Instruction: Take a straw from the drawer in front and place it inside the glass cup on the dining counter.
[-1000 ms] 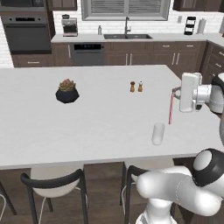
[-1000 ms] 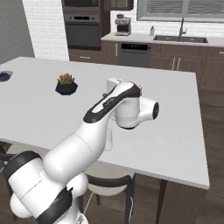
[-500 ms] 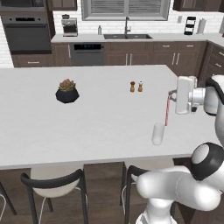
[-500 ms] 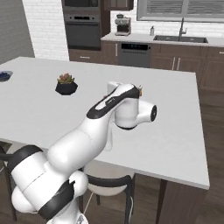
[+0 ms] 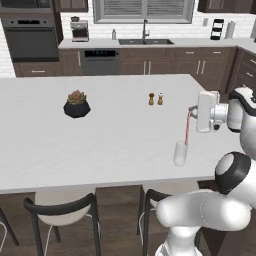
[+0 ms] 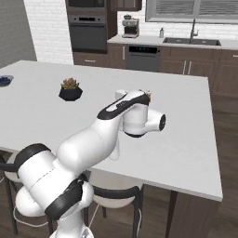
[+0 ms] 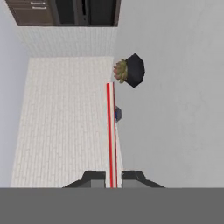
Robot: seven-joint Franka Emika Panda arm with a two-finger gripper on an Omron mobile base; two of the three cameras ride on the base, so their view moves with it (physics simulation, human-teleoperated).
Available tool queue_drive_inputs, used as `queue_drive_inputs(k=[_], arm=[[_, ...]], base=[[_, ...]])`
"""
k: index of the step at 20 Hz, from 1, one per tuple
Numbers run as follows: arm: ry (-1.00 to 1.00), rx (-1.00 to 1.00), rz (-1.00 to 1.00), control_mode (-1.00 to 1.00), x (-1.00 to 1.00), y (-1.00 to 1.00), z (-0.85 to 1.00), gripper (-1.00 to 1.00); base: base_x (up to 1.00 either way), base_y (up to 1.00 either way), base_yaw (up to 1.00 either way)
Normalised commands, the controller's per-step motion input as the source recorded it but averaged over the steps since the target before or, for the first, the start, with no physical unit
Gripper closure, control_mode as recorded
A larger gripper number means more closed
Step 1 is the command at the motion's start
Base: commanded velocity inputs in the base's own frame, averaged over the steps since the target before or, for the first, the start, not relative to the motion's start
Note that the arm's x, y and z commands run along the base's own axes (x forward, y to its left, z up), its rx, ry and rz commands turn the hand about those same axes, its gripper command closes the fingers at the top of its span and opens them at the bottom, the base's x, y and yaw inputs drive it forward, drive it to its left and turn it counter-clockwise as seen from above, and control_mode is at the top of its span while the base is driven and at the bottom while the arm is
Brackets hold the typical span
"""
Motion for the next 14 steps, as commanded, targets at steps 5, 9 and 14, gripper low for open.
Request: queue_drive_inputs(k=[5,9,14], arm=[[0.00,0.00,0.00,-1.00,0.24,0.00,-0.16,1.00],[0.00,0.00,0.00,-1.00,0.26,0.00,-0.01,1.00],[0.00,-0.03,0.00,-1.00,0.14,-0.01,0.00,1.00]], base=[[0.00,0.00,0.00],[0.00,0.00,0.00],[0.00,0.00,0.00]])
